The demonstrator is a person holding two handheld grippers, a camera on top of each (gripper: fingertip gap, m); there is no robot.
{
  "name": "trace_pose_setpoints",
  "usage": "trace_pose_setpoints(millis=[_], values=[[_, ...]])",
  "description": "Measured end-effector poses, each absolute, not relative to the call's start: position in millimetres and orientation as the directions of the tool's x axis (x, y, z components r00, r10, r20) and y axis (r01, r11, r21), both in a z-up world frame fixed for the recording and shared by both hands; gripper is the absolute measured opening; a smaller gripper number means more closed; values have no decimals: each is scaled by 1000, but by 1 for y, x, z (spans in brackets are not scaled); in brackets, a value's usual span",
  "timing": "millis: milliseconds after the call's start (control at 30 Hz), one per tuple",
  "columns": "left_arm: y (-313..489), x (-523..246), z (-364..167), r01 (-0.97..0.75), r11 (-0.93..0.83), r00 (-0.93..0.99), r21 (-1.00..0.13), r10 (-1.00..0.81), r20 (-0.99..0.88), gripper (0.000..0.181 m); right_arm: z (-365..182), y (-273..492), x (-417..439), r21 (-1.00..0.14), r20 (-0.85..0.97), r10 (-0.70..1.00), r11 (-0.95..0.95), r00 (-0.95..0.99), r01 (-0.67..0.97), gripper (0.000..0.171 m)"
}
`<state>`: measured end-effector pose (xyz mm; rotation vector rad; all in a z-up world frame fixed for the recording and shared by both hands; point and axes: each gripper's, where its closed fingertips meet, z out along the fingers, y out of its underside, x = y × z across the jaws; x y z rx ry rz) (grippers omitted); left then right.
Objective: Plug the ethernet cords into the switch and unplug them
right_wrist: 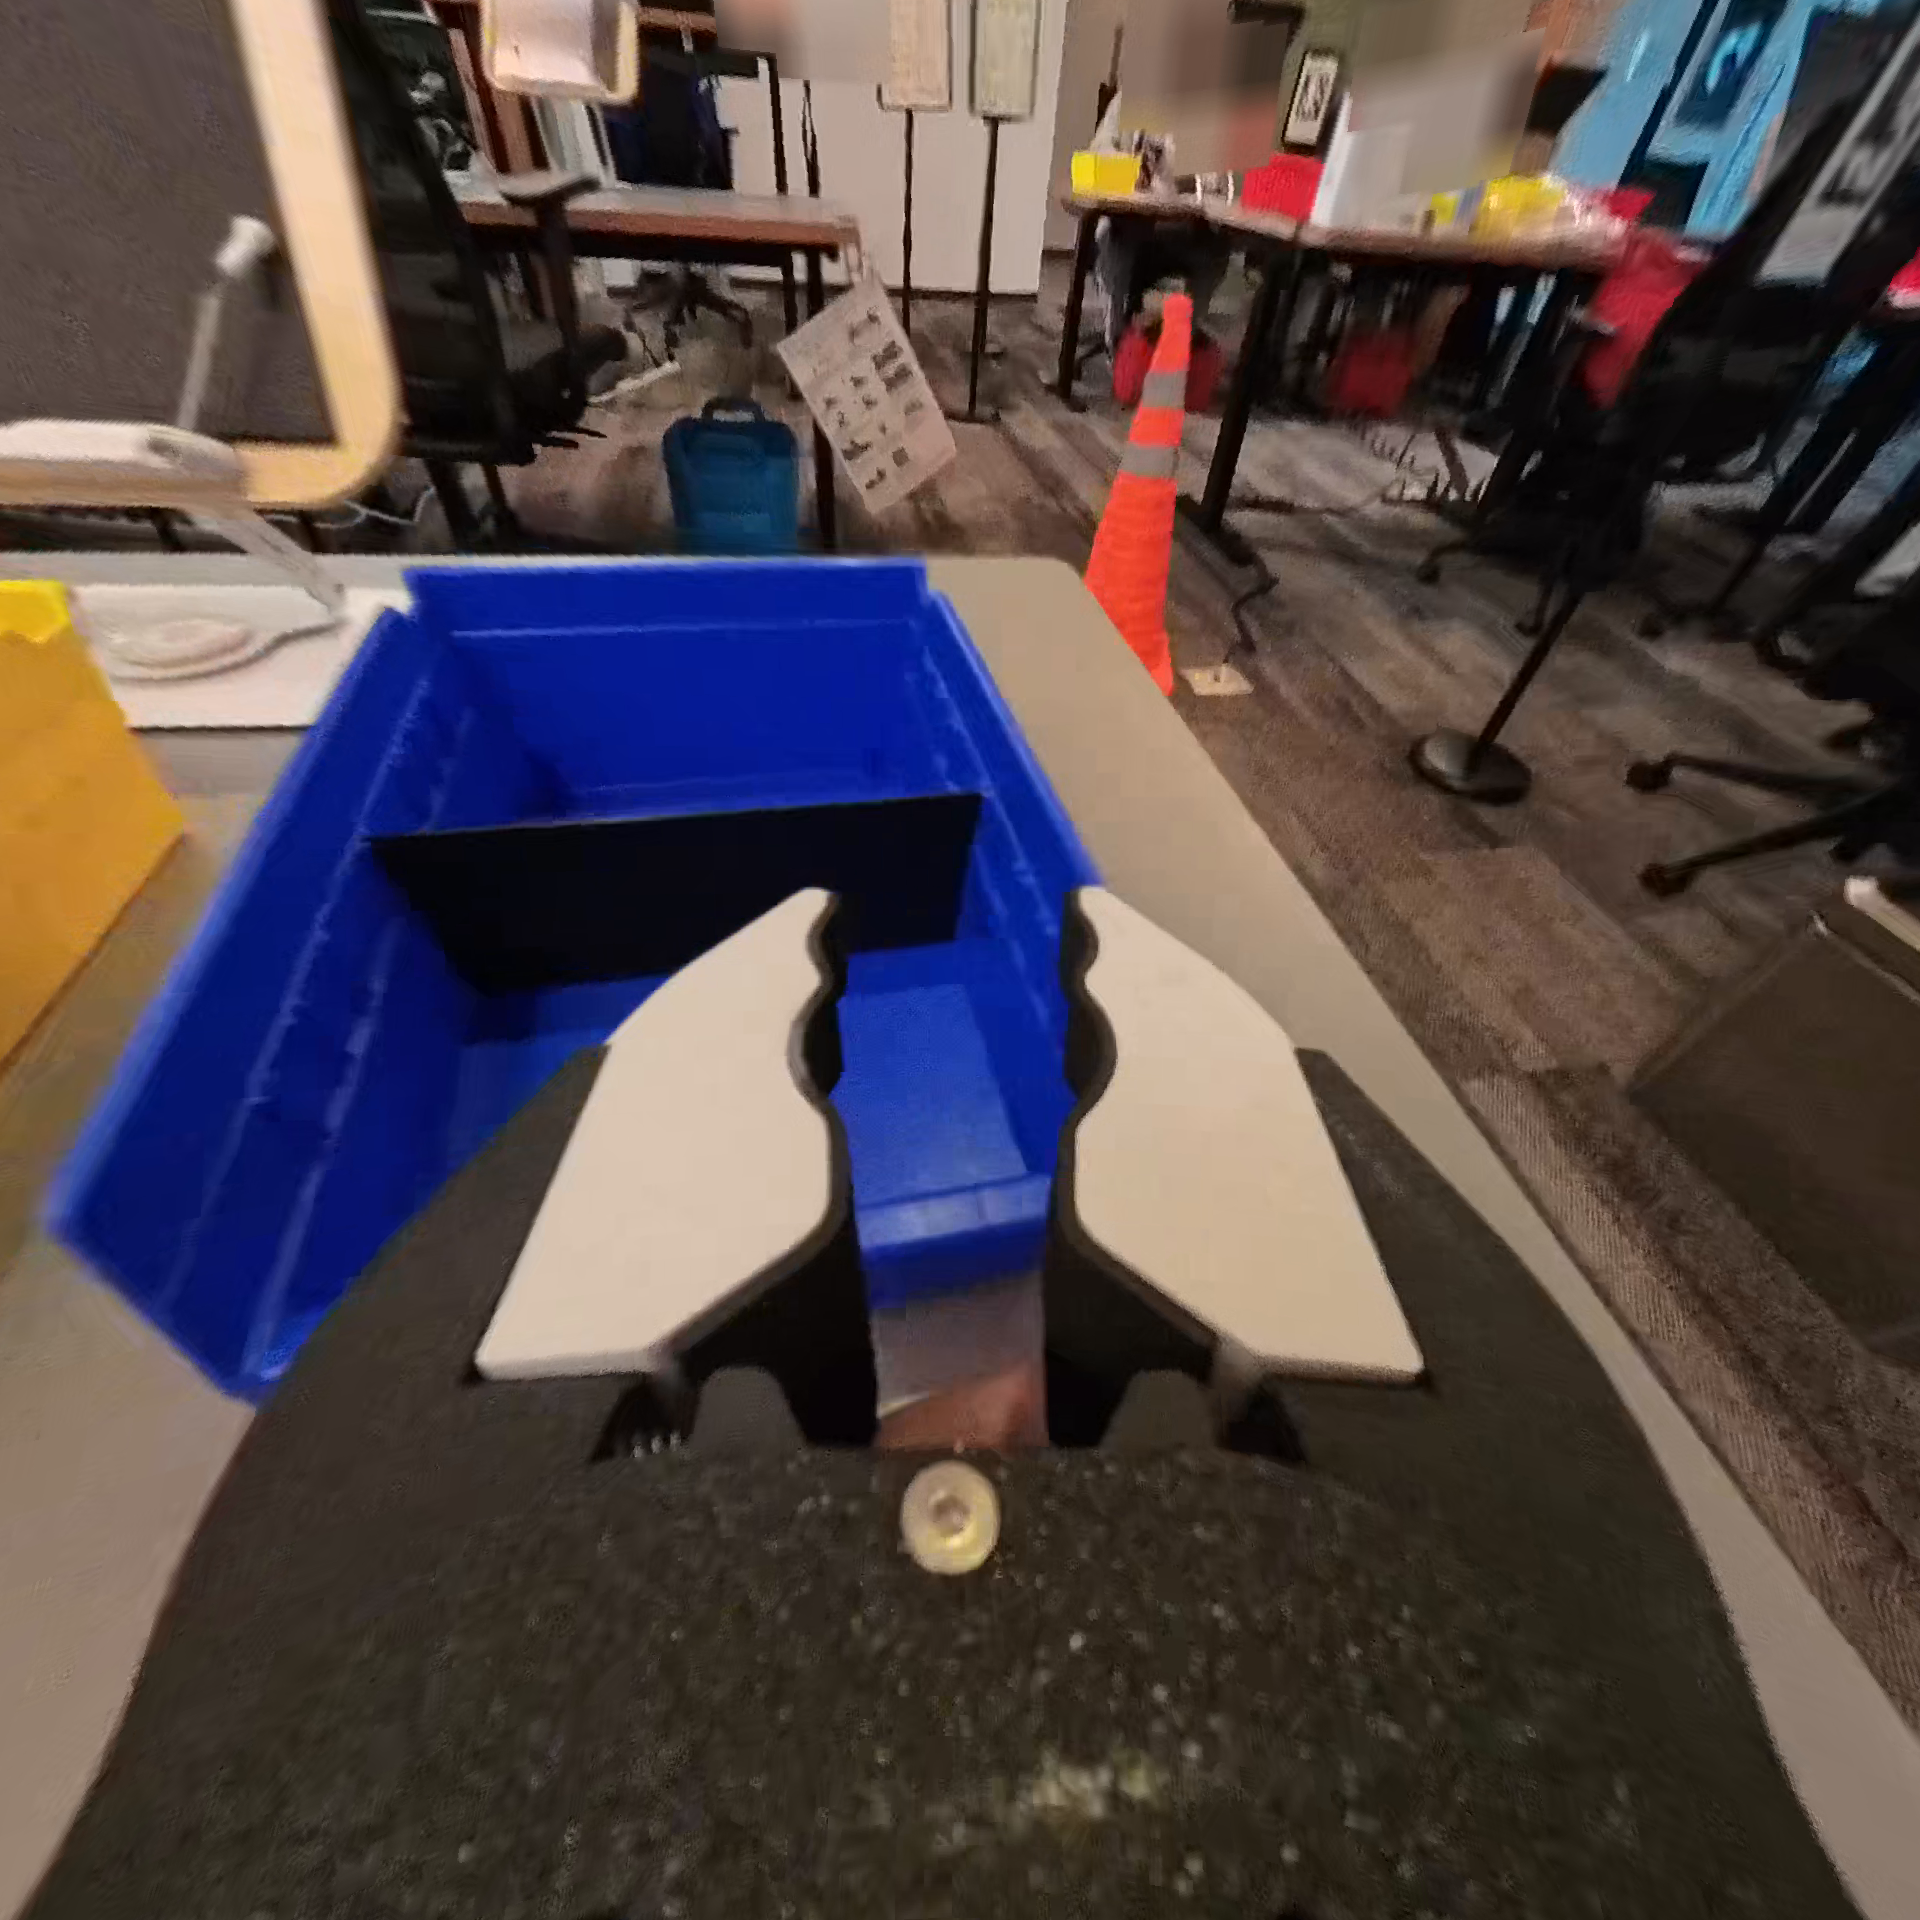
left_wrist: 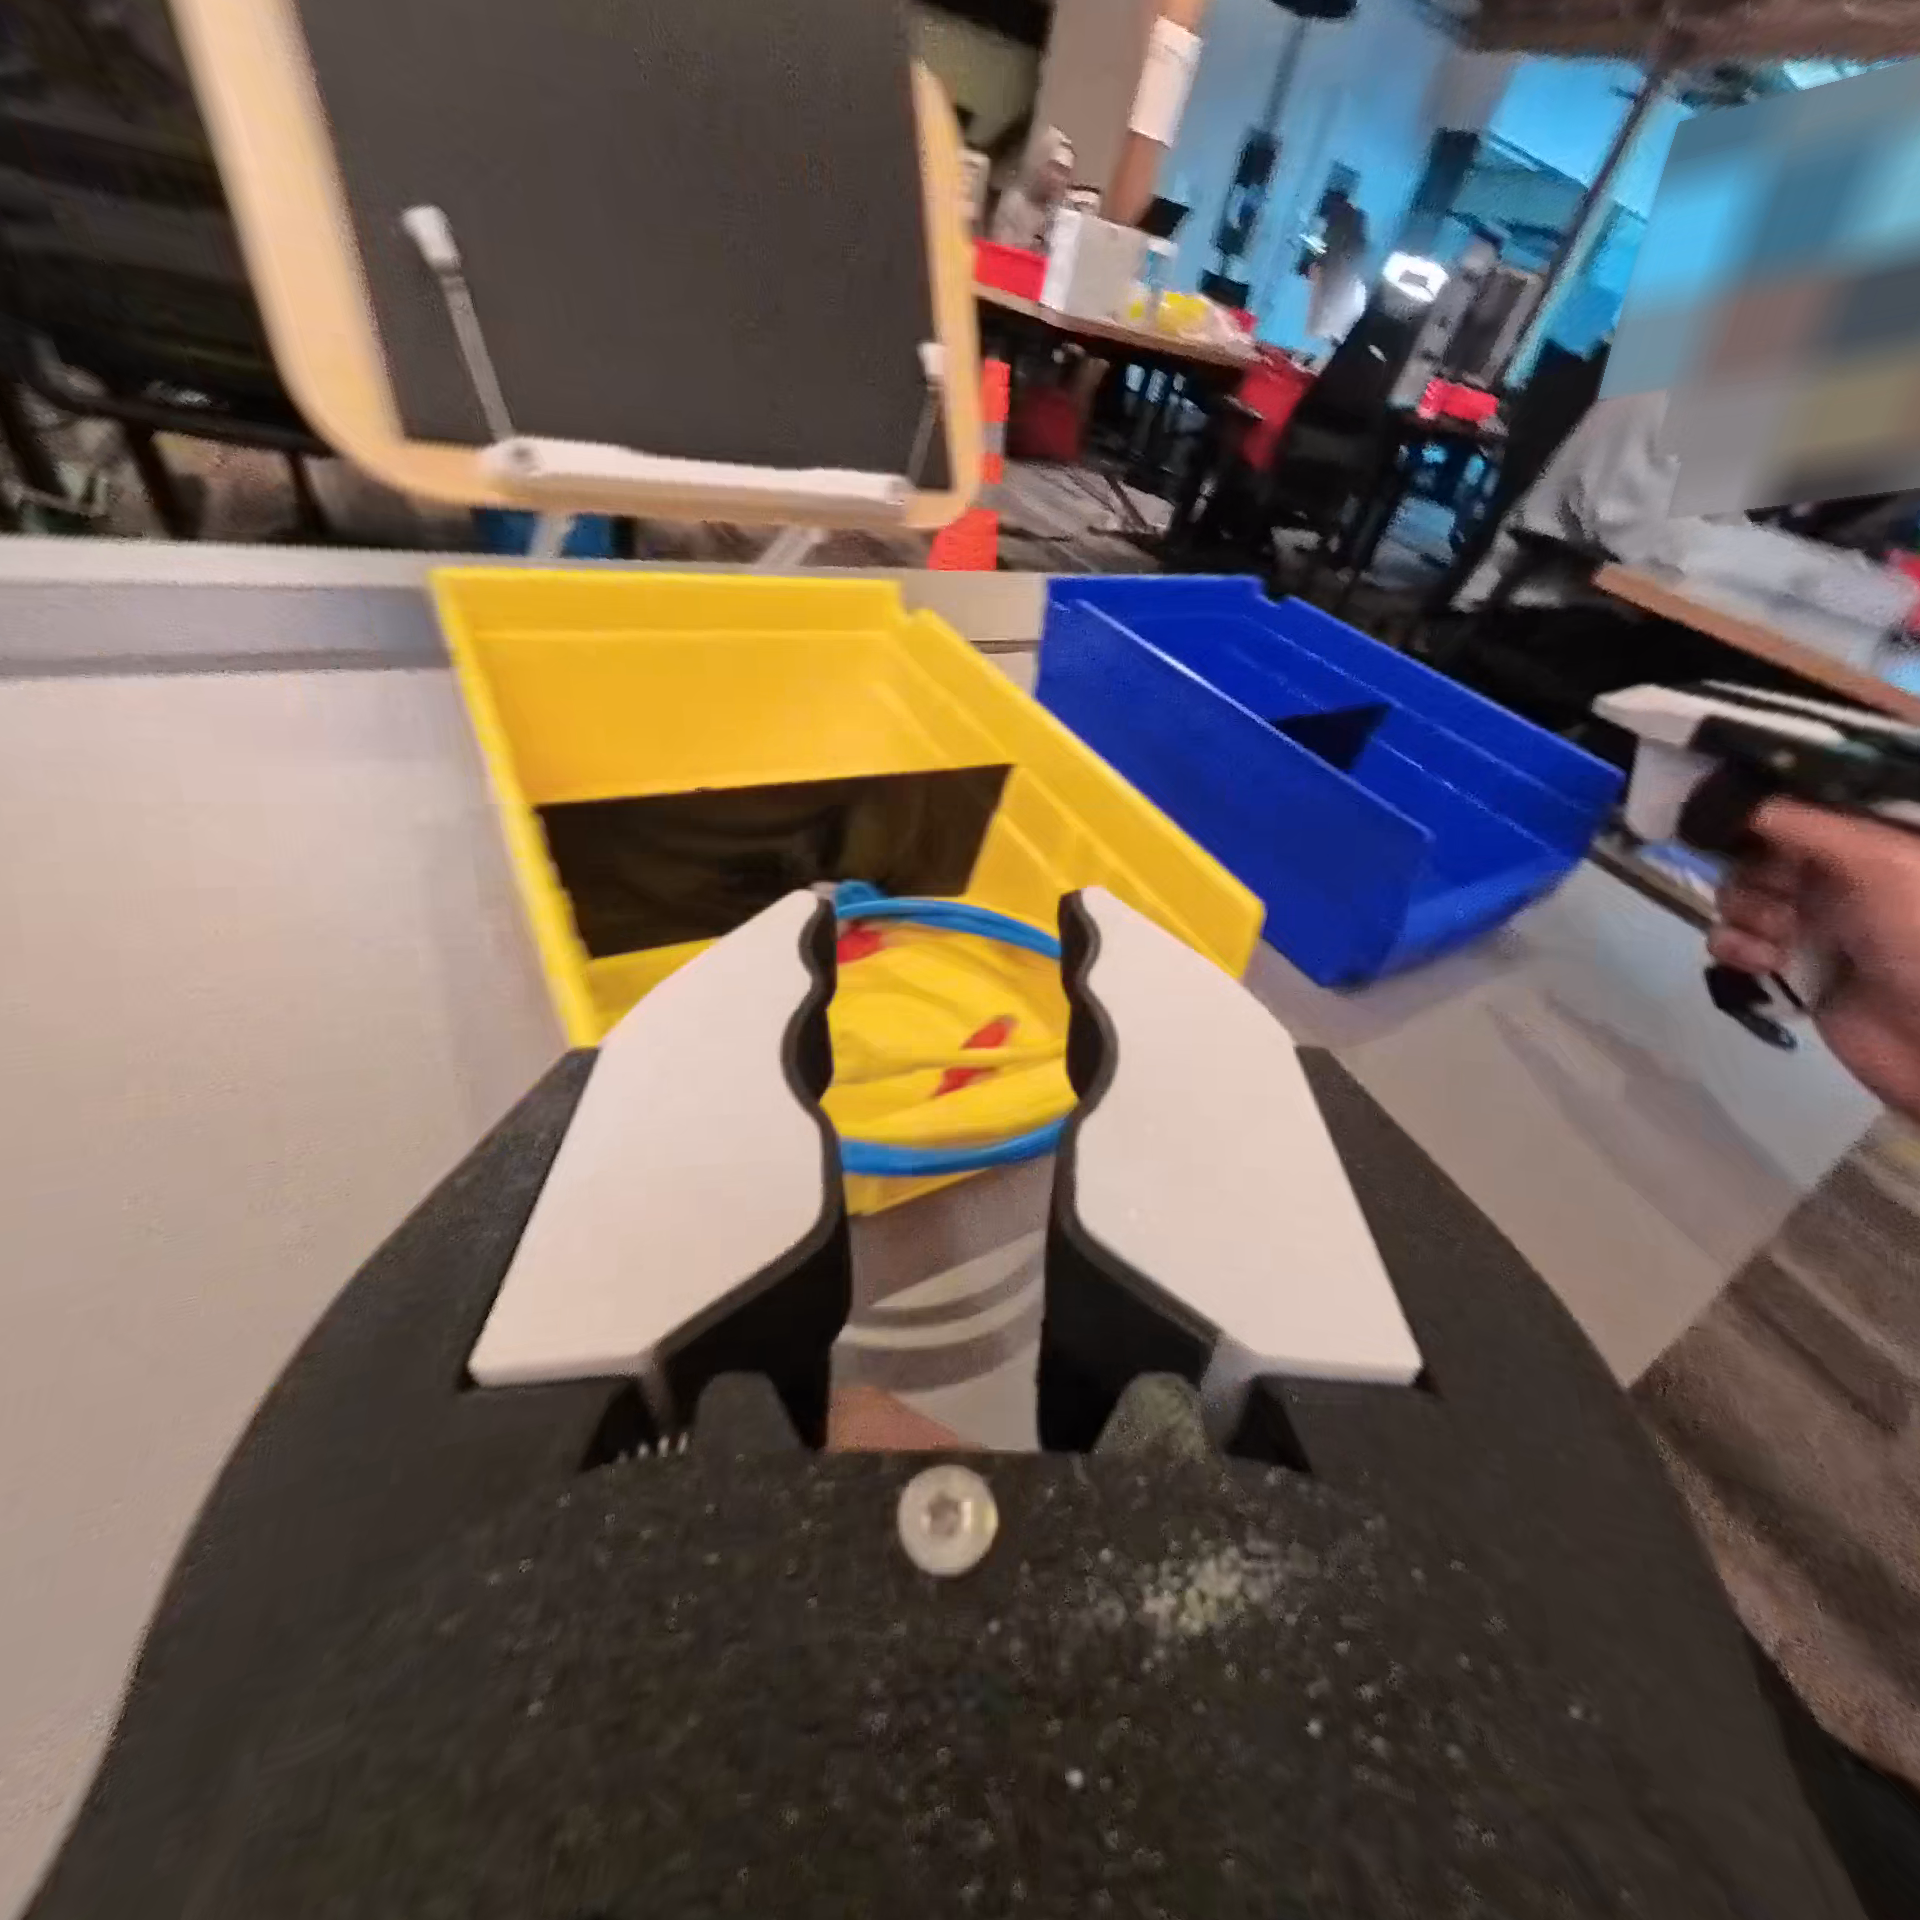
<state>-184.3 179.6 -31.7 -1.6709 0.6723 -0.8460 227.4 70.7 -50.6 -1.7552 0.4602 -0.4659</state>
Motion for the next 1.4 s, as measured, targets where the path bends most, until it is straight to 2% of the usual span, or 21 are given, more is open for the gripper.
trace_pose_setpoints(millis=[67, 133, 200, 267, 333, 467, 533, 600, 633, 767, 900, 1167, 1333, 1400], values=[[198, -221, -46, 53, -283, 641, -958, -725, 250, 40, -42, 98, 164, -973, 124, -410, -230, 904, 29, 40], [217, -247, -68, 6, -246, 729, -969, -663, 173, 40, -50, 122, 86, -972, 101, -229, -230, 968, 47, 43], [229, -255, -79, -60, -222, 755, -973, -648, 101, 43, -62, 138, 15, -978, -36, -61, -203, 997, -48, 50], [234, -253, -82, -92, -232, 741, -968, -666, 90, 51, -72, 150, -32, -969, -168, 16, -184, 986, -162, 60], [237, -251, -89, -113, -238, 731, -965, -677, 82, 50, -89, 158, -55, -959, -176, 9, -228, 984, -170, 61], [245, -240, -107, -163, -296, 706, -941, -702, 98, 46, -106, 168, -61, -962, -28, -93, -266, 995, -52, 56], [251, -233, -110, -194, -282, 704, -940, -707, 66, 34, -112, 174, -54, -955, -7, -163, -290, 987, -55, 41], [251, -223, -120, -244, -295, 693, -924, -719, 47, 9, -118, 179, -49, -948, -47, -207, -300, 977, -109, 18], [252, -220, -126, -270, -305, 703, -913, -711, 30, 9, -122, 181, -43, -943, -55, -248, -306, 967, -133, 6], [250, -216, -127, -368, -228, 703, -902, -702, -109, 8, -123, 186, -32, -937, 43, -310, -343, 950, -70, 3], [260, -237, -106, -288, -204, 757, -936, -647, -91, 6, -104, 191, -56, -958, -99, -280, -234, 955, -168, 3], [302, -367, -71, -194, -143, 890, -971, -441, -113, 4, -73, 254, -177, -971, -96, -153, -204, 984, -127, 3], [338, -445, -86, -188, -201, 907, -961, -412, -92, 4, -86, 291, -257, -964, -58, -102, -251, 993, -82, 5], [354, -459, -101, -149, -272, 895, -951, -445, -12, 3, -94, 299, -275, -962, -57, -94, -260, 994, -80, 6]])
